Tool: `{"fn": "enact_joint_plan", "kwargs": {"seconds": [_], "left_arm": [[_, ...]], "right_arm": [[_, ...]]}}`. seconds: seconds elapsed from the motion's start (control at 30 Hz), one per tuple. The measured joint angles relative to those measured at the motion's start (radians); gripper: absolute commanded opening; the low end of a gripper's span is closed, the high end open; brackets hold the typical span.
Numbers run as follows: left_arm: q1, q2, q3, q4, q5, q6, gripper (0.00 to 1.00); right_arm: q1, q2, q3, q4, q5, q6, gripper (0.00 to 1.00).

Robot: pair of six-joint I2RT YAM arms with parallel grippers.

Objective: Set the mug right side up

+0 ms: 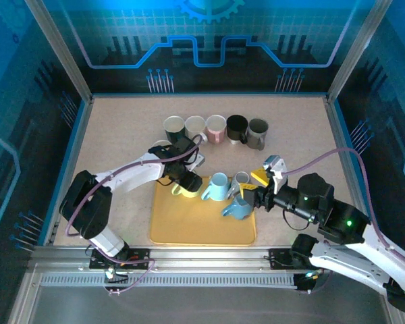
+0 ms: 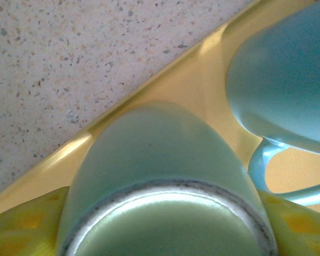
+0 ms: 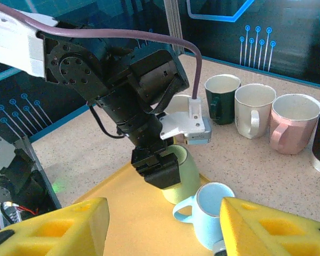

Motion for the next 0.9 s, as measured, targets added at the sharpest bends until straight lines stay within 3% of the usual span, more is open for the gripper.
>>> {"fn": "enact_joint_plan", "kwargs": {"seconds": [0.27,0.37,0.53,0.63,0.8,0.9], "left_arm": [[-0.032,-0.111,-0.009,-0.056,-0.011,-0.050,0.46],[-0.038,-0.211,-0.011,-0.072,-0.010,-0.080,0.42],[-0.013,-0.428,-0.013,-0.058,0.042,-0.197,0.44],[0.014,-0.571,-0.063,0.055,0.101,-0.326,0.44],[0.035,-0.749,-0.252,0.411,0.209,-0.643,0.45],[0.036,-0.761,-0.372,0.668,0.243,-0.842,0.45]], "right_arm": [[0.000,-0.002,0.000,0.000,0.001,0.009,0.54],[0.000,0.005,0.001,0.000,0.001,0.019,0.53],[0.000,0.027,0.001,0.003,0.000,0.035,0.53],[0.000,0.041,-0.011,0.046,-0.010,0.054,0.54],[0.000,0.081,-0.070,0.171,-0.097,0.098,0.58],[0.000,0.126,-0.100,0.259,-0.172,0.130,0.71]]}}
